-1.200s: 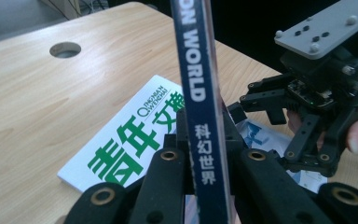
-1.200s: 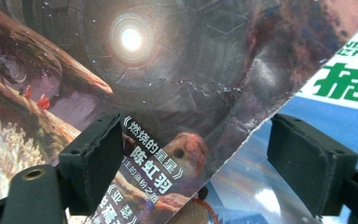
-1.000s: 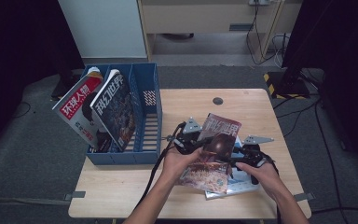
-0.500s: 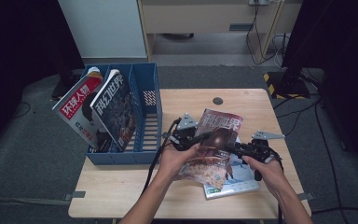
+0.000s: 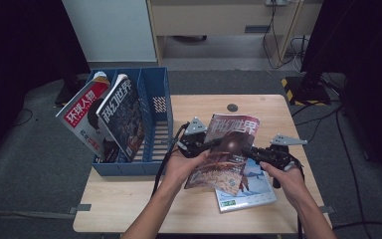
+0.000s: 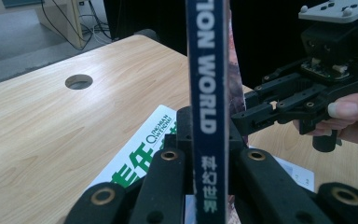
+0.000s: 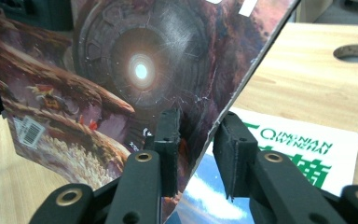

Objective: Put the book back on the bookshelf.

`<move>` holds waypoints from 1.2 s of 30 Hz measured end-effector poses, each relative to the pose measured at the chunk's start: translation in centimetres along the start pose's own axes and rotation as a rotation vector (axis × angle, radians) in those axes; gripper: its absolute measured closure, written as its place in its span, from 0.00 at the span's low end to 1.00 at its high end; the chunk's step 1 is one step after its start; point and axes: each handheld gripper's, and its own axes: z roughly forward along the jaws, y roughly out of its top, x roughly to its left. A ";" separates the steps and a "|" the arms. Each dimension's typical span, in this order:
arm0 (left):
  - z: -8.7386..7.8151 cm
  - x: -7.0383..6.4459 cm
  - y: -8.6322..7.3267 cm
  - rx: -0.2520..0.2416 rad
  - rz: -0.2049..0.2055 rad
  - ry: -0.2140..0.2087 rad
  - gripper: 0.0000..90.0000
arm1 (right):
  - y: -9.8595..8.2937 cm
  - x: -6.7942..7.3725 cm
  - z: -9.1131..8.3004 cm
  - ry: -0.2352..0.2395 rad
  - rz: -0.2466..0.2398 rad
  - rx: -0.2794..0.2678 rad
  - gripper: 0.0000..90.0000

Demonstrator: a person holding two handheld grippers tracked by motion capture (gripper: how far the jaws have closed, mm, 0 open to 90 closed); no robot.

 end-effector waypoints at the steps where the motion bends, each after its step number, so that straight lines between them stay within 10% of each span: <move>1: -0.1 0.0 0.0 -0.002 0.000 0.002 0.93 | 0.1 0.0 -0.1 -0.001 -0.003 -0.002 0.81; 36: -0.6 1.1 -0.4 -0.049 0.012 0.038 0.91 | 3.7 1.5 -1.6 -0.027 -0.124 -0.035 0.93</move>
